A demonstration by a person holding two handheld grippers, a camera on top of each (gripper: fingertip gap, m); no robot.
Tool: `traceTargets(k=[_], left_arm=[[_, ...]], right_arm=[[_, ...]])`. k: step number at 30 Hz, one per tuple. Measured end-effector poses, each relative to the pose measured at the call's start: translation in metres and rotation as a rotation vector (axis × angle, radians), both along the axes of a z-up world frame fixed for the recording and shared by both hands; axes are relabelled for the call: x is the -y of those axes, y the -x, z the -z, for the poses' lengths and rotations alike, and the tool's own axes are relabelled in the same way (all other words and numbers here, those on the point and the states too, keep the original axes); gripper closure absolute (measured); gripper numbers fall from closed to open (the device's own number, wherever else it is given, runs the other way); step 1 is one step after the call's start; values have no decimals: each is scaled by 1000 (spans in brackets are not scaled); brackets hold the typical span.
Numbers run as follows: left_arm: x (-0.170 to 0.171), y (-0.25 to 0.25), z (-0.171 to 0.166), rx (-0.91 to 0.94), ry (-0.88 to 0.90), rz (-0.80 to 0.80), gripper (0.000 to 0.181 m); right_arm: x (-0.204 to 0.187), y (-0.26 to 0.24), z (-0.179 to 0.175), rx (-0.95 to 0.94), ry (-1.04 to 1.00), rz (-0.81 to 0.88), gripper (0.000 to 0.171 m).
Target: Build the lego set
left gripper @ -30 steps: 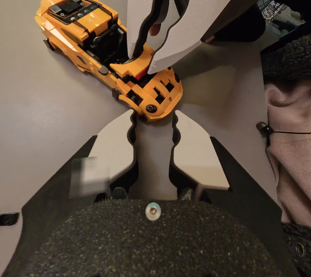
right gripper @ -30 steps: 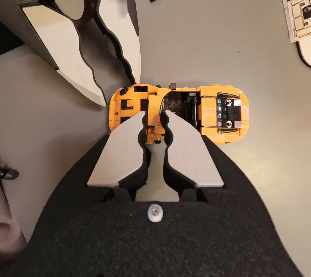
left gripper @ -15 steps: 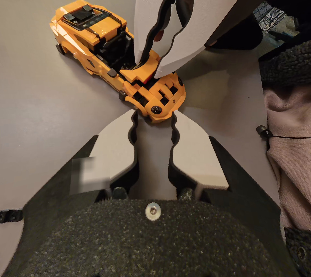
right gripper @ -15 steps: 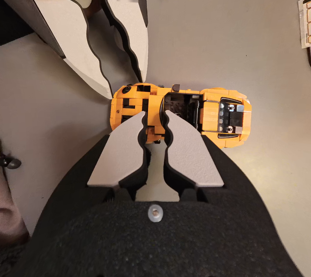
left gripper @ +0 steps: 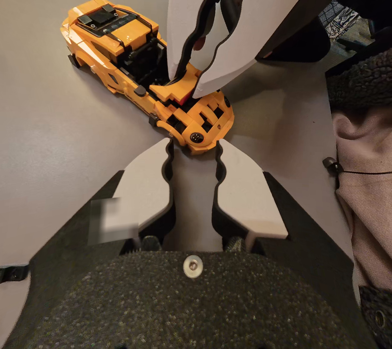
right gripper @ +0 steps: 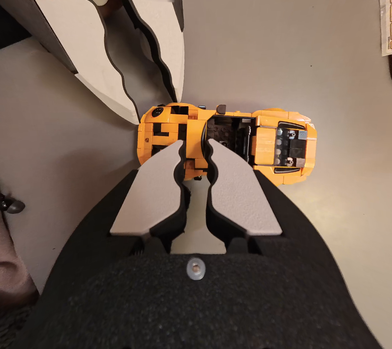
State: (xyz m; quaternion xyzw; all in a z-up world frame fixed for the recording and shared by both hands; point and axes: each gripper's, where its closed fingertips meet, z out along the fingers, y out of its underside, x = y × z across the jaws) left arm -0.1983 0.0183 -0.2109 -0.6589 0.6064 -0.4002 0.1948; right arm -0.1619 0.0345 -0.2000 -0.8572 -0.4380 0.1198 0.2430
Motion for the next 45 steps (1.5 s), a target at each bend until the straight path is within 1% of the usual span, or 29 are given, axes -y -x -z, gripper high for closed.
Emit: traceTargets(k=[10,13,31,34,36,45], left_arm=[[1,0,1,-4,-7,8,145],[2,0,1,-4,-7,8,145],[1,0,0,1,-3,7,146],[1,1,0,4,-5,5,146],[1,1,-1,5,-6,5,146],[1,1,0,2,-5,7,146]], right_arm=[[0,0,0,42,13,-6,155],[0,0,0,52,21,-10,151],[0,2,-4,26,16,-18,149],[-1,3,-1,33,19,-17,150],[-1,3,0,37,21,-18,154],[1,1,0,76,61,-30,155]])
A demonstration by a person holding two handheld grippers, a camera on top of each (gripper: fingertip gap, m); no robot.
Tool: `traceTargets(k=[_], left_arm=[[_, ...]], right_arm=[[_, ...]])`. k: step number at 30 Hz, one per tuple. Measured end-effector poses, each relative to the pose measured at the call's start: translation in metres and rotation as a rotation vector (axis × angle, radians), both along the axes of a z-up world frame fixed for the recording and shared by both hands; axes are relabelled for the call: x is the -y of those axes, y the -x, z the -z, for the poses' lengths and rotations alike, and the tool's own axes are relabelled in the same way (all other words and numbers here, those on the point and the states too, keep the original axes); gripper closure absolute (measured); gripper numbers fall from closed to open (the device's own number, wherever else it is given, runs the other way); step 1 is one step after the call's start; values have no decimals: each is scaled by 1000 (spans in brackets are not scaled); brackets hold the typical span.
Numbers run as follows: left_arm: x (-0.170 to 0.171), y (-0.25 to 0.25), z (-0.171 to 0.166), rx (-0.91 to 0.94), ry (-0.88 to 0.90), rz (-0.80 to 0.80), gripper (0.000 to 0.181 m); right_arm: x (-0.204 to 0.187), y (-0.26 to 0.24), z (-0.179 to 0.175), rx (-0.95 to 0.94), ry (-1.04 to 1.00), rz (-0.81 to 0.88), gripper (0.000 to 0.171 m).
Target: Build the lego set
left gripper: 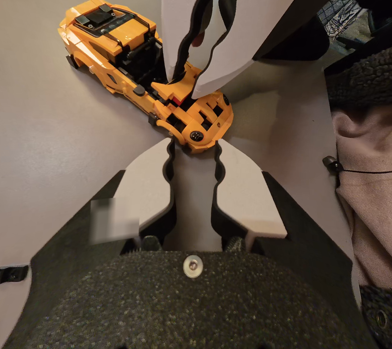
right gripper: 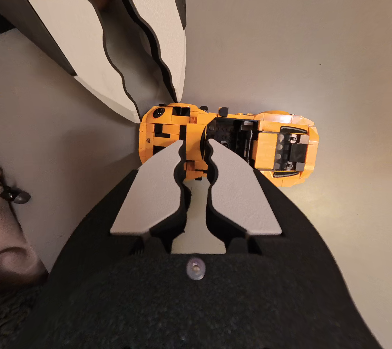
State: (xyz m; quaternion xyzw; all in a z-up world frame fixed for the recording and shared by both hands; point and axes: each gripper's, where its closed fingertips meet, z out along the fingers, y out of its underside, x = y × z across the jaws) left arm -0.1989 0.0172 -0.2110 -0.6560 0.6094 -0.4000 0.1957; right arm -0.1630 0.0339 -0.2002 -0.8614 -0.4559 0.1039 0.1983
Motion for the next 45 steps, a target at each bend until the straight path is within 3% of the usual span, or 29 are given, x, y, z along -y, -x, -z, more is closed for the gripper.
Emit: traceTargets(k=[14,28,31,34,41,45], left_arm=[[0,0,-1,3,-13,-2,147],[-3,0,-3,18,-29,-14,148],[-6,-1,-13,74,-30,-28,149],[-8,-5,-31,176,-23,-39,150],[11,-5,-105,555,5,15,152],[19,-4,-118,602,9,26,157]], right_arm=[[1,-2,0,67,65,-36,155],[2,-3,-2,-71,104,-29,155],[5,0,-15,-172,92,-46,155],[12,15,-44,-399,73,-100,155],[27,37,-103,-837,-74,-236,155],[32,42,-116,-961,-133,-252,155]])
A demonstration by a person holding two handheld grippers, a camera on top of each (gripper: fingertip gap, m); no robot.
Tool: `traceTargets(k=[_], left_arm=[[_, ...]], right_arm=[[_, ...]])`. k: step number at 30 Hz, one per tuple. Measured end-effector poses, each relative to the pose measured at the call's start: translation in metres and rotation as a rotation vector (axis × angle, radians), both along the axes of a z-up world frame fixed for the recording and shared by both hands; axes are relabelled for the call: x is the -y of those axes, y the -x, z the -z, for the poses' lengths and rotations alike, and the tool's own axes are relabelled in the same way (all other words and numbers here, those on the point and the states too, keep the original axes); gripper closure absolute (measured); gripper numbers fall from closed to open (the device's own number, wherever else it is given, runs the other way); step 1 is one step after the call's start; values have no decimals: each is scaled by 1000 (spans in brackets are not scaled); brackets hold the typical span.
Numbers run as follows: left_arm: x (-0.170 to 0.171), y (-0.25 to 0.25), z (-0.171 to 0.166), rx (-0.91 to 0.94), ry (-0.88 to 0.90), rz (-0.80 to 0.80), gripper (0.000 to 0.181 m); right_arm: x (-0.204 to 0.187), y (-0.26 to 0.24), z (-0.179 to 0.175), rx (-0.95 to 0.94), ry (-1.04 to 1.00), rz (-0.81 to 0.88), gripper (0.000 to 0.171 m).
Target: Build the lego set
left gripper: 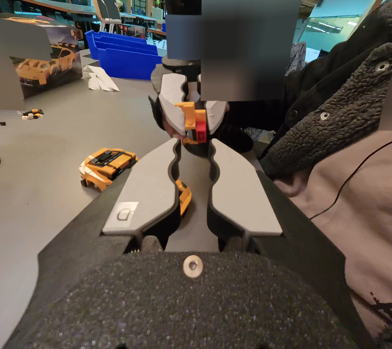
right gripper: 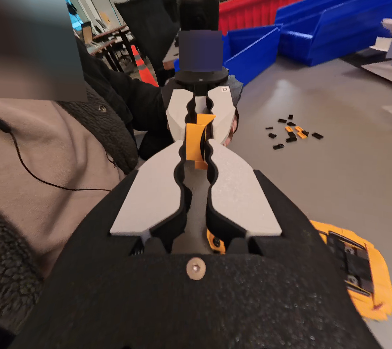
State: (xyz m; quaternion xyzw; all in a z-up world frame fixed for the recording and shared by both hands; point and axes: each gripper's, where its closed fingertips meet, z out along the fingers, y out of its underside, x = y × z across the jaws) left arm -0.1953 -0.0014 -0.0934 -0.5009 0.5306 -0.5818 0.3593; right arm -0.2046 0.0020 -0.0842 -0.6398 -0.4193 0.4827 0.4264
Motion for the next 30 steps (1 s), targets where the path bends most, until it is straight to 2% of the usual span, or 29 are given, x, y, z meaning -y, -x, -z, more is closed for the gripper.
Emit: traceTargets(k=[7,18,30], left_arm=[[6,3,-10,48,-9,12,165],[3,2,-8,27,-126,-57,166],[-1,2,-10,25,-189,-110,166]], right_arm=[[5,5,-9,-90,-90,6,155],[3,3,-9,-126,-294,69,155],[1,0,-10,-187,-344,76,155]])
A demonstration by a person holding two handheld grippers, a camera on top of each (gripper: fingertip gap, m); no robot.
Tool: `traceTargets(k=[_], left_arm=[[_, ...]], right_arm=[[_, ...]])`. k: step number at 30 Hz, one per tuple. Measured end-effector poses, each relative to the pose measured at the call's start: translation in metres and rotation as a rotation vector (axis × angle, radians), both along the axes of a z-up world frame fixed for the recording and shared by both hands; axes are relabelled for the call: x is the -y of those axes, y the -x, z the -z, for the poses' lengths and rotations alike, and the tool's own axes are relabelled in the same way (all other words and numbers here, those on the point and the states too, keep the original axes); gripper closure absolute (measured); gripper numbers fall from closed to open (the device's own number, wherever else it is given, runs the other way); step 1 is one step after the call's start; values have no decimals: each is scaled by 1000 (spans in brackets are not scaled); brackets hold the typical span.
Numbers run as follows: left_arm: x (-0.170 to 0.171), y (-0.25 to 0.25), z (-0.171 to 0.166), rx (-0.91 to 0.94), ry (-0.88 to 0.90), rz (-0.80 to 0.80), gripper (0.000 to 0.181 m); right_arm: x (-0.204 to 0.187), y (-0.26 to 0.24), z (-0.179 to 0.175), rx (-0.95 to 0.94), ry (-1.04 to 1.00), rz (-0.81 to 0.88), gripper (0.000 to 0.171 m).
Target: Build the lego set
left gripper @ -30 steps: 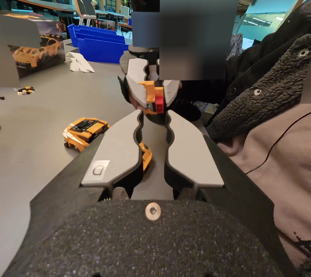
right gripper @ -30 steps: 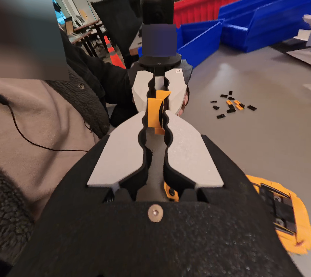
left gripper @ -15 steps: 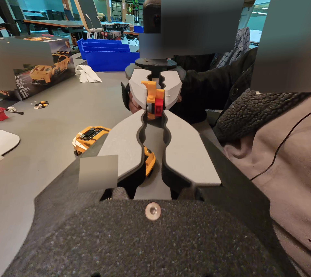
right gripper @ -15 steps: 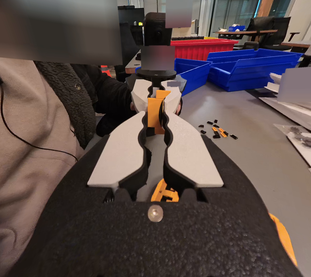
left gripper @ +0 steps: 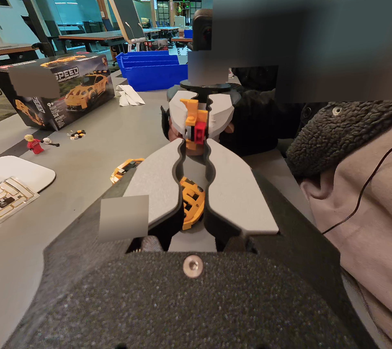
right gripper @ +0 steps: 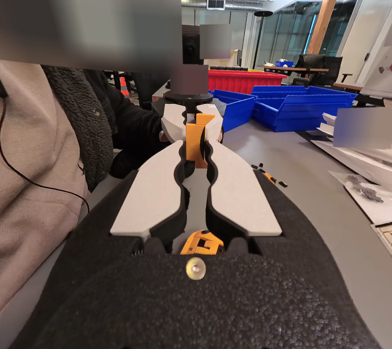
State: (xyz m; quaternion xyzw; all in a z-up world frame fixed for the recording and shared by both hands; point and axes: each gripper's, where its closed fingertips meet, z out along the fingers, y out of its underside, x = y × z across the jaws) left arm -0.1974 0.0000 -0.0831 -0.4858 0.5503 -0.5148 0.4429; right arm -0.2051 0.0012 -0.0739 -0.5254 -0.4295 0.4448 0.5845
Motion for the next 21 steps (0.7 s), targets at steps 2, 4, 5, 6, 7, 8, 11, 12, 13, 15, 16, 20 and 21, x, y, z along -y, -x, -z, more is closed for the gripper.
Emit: traceTargets(k=[2,4,5,6,7,8,11,12,13,15,16,20,21], left_arm=[[0,0,-1,0,-24,-12,166],[0,-1,-1,-2,-50,-25,167],[0,-1,-1,-4,-64,-31,167],[1,-1,-1,-6,-78,-34,167],[1,-1,-1,-7,-89,-36,167],[2,-1,-1,-8,-95,-37,167],[2,-1,0,-13,-111,-38,167],[2,-2,0,-17,-117,-40,167],[2,-2,1,-21,-120,-41,167],[1,-2,3,-28,-117,-35,167],[2,-2,4,-27,-112,-27,167],[3,2,2,8,-60,33,165],[2,3,0,17,-46,44,166]], right_arm=[[1,-1,-1,-13,-9,-5,155],[1,-1,-1,-26,-14,-9,155],[1,-1,0,-30,-15,-12,155],[2,-2,0,-33,-18,-17,155],[2,-2,0,-37,-20,-22,155],[3,-2,-1,-39,-23,-25,155],[4,-2,0,-33,-31,-29,155],[4,-2,1,-27,-33,-27,155],[3,-2,1,-19,-33,-24,155],[3,-2,3,-4,-36,-19,155],[3,-2,4,-2,-35,-20,155],[3,-2,7,22,-29,-20,155],[3,-3,7,27,-25,-20,155]])
